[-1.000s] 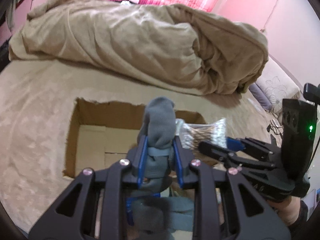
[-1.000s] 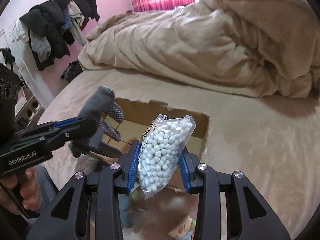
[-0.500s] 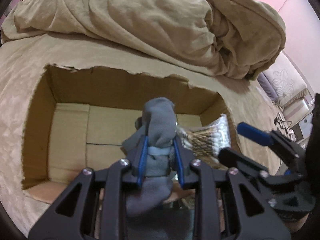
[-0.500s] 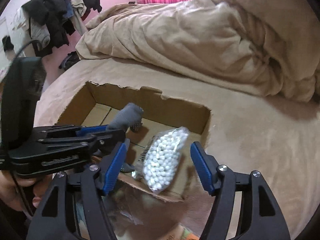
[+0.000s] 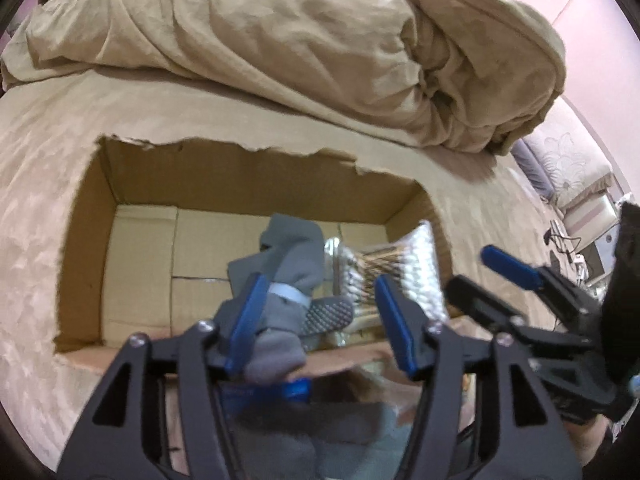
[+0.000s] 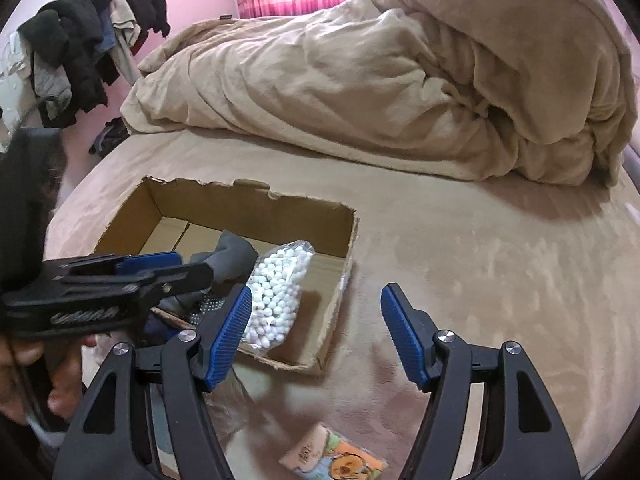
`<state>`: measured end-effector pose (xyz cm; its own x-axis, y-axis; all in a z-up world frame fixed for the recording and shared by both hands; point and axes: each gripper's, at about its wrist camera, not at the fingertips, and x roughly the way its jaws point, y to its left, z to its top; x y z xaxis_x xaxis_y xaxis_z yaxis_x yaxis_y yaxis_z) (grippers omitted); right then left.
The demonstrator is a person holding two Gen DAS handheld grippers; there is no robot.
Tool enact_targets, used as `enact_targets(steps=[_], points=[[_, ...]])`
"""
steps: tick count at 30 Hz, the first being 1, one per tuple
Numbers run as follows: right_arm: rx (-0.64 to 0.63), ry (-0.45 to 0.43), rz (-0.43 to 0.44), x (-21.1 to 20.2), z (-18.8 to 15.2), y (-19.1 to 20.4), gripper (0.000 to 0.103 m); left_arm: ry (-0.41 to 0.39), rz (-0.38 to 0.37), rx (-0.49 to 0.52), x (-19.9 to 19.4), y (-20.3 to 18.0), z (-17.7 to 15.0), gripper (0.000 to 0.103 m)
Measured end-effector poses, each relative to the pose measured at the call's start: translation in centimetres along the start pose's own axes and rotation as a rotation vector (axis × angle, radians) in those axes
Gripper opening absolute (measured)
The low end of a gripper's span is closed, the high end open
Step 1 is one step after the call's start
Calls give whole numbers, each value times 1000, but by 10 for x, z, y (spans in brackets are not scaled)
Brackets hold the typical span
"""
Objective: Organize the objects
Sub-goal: 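Drop the grey sock into the box while the right tool drops the foam-ball bag in, then move both tools back over the remaining items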
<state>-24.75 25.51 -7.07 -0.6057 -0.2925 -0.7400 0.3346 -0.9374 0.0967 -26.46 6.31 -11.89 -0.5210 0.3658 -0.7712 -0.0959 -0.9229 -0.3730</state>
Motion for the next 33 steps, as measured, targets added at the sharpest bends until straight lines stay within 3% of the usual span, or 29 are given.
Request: enact_targets(steps=[10, 25, 29, 33], points=[[56, 64, -82, 18, -22, -13, 70, -66, 36, 29, -64, 9, -19, 60], [42, -40, -85, -87, -35, 18, 71, -159, 85, 58, -161, 10, -69, 62], [45, -74, -79, -117, -43, 27, 83, -170, 85, 59, -178, 7, -85, 71], [42, -91, -62, -137, -50, 36, 83, -160, 91, 55, -184, 7, -99, 71]])
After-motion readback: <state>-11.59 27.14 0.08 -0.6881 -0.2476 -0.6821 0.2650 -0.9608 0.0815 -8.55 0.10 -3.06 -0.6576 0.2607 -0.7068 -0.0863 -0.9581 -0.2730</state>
